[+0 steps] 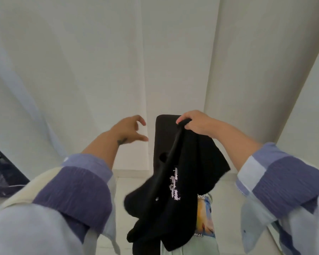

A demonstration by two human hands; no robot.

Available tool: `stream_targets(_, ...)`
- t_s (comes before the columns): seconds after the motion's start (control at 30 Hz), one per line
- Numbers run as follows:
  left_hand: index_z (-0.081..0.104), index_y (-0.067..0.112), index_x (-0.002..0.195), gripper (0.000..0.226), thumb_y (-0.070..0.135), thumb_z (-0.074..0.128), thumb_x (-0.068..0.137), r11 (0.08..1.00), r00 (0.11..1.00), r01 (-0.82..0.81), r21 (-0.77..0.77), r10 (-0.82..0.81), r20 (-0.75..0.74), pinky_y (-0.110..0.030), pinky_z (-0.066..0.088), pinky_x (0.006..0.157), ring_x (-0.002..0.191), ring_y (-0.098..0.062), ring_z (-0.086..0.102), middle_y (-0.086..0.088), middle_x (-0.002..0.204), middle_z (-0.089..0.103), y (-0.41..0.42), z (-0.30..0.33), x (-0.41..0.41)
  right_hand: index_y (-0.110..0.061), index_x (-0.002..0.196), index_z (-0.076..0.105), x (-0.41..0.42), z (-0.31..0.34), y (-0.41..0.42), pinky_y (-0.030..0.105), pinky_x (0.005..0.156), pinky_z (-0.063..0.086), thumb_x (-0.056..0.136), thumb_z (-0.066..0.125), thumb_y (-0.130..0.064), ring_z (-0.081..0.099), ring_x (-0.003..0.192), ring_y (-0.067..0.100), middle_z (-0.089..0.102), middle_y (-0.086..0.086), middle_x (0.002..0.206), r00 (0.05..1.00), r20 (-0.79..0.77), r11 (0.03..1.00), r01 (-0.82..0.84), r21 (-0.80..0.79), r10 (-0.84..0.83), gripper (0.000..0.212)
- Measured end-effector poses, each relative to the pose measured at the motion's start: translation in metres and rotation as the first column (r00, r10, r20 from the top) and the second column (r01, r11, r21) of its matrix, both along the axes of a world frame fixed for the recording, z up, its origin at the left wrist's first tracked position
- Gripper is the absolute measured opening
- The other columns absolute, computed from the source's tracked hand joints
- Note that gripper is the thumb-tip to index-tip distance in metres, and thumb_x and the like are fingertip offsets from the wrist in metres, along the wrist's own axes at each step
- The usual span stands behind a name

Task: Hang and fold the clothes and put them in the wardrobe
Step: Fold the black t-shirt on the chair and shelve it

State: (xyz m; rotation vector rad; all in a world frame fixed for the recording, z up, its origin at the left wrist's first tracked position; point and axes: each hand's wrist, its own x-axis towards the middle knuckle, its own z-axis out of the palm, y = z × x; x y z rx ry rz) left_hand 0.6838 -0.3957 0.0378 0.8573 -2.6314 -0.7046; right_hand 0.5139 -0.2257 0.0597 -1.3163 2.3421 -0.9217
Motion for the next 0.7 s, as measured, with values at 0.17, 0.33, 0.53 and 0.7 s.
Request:
stream_targets(0.17, 0.047, 0.029, 0.132, 0.063, 0.032, 0.076, 0.077, 0.957, 0.988, 0.156, 0.246, -0.155, -0.024, -0.034, 0.04, 0.101, 0.121, -0.018, 0.047, 0.004, 0.133, 0.048, 0.041, -0.04, -0.03, -0.021, 0.109, 0.064, 0.016, 0.018, -0.015, 0.021, 0.087, 0.033, 0.09, 0.045, 0.006, 0.046, 0.107, 0.011, 0.054, 0.002, 0.127, 0.99, -0.088, 0.994, -0.108, -0.007, 0.107, 0.038)
stream_targets(0.33, 0.052, 0.02, 0.128, 0.047, 0.004, 0.062, 0.084, 0.922, 0.982, 0.187, 0.339, -0.188, -0.031, -0.035, 0.033, 0.105, 0.116, -0.013, 0.045, 0.004, 0.128, 0.054, 0.053, -0.055, -0.043, -0.023, 0.099, 0.061, 0.016, 0.047, -0.008, 0.022, 0.084, 0.04, 0.09, 0.048, 0.006, 0.054, 0.103, 0.018, 0.059, 0.003, 0.112, 0.985, -0.082, 0.988, -0.153, 0.008, 0.153, 0.033)
stream_targets(0.53, 0.051, 0.014, 0.113, 0.026, 0.018, 0.054, 0.088, 0.905, 0.98, 0.076, 0.419, -0.146, 0.138, -0.032, 0.041, 0.087, 0.093, -0.022, 0.058, -0.009, 0.112, 0.06, 0.049, -0.059, -0.042, -0.021, 0.102, 0.057, 0.002, 0.063, 0.003, 0.017, 0.06, 0.04, 0.087, 0.046, 0.008, 0.052, 0.074, 0.012, 0.052, -0.003, 0.083, 0.983, -0.18, 0.985, -0.075, -0.155, 0.046, 0.034)
stream_targets(0.7, 0.041, 0.016, 0.126, 0.032, 0.019, 0.033, 0.095, 0.828, 0.98, 0.005, 0.561, -0.115, 0.161, -0.025, 0.042, 0.066, 0.077, -0.016, 0.066, -0.006, 0.09, 0.07, 0.053, -0.054, -0.044, -0.026, 0.116, 0.057, 0.007, 0.068, 0.001, 0.02, 0.075, 0.045, 0.084, 0.04, 0.011, 0.051, 0.084, 0.015, 0.047, -0.005, 0.081, 0.966, -0.243, 0.981, -0.128, -0.146, 0.089, 0.052)
